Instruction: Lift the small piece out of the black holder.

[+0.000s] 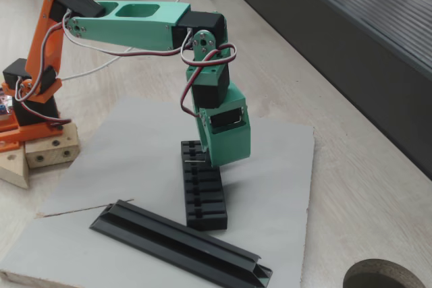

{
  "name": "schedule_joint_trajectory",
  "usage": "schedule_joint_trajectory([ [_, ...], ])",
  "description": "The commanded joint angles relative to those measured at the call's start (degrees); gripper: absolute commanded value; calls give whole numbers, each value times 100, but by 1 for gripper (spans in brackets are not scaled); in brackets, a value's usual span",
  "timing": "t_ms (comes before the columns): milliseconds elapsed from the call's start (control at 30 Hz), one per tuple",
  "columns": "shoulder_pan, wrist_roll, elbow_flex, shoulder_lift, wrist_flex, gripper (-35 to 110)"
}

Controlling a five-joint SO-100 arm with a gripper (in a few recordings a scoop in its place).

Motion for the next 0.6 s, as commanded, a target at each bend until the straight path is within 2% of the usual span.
schedule_joint_trajectory([
  [0,-62,18,-62,132,-62,16],
  [167,-53,9,0,193,-35,5],
  [567,-53,9,-62,220,-26,4],
])
